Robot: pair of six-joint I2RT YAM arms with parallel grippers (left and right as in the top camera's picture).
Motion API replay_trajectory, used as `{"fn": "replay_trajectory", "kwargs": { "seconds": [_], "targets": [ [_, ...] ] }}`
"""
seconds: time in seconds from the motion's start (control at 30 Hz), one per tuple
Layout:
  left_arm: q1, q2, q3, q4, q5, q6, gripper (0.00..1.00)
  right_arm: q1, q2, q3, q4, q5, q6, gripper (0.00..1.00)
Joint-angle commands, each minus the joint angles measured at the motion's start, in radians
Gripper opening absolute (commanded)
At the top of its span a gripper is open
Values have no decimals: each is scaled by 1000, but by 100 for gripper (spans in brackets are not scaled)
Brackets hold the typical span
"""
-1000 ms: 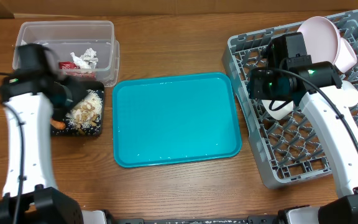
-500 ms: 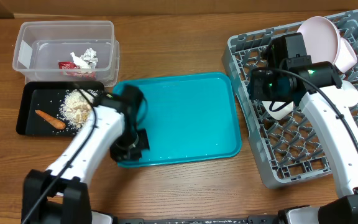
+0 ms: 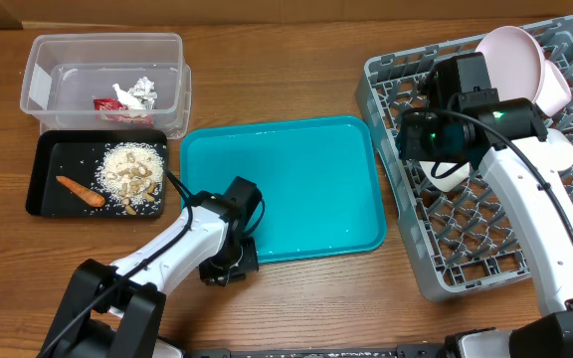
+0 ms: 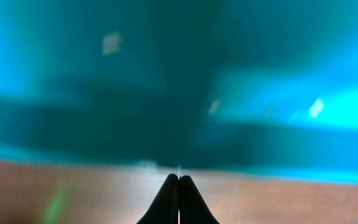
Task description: Sort waste into correct bins and load items into the dishwasher
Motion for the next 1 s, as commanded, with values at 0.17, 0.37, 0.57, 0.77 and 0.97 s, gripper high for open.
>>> {"fn": "replay_trajectory", "kwargs": {
  "seconds": [0.17, 0.37, 0.57, 0.77, 0.97],
  "targets": [
    [51, 2, -6, 136, -153, -24, 12, -2, 1, 13, -3, -13, -11, 51],
    [64, 2, -6, 212, -162, -27, 14, -2, 1, 13, -5, -13, -11, 51],
    [64, 2, -2, 196, -103, -3, 13, -2, 1, 13, -5, -13, -11, 51],
    [64, -3, 95, 108, -122, 13, 13, -2, 1, 13, -5, -11, -12, 70],
    [64, -11, 285, 6, -200, 93, 11, -3, 1, 13, 4, 62, -10, 85]
  ]
}}
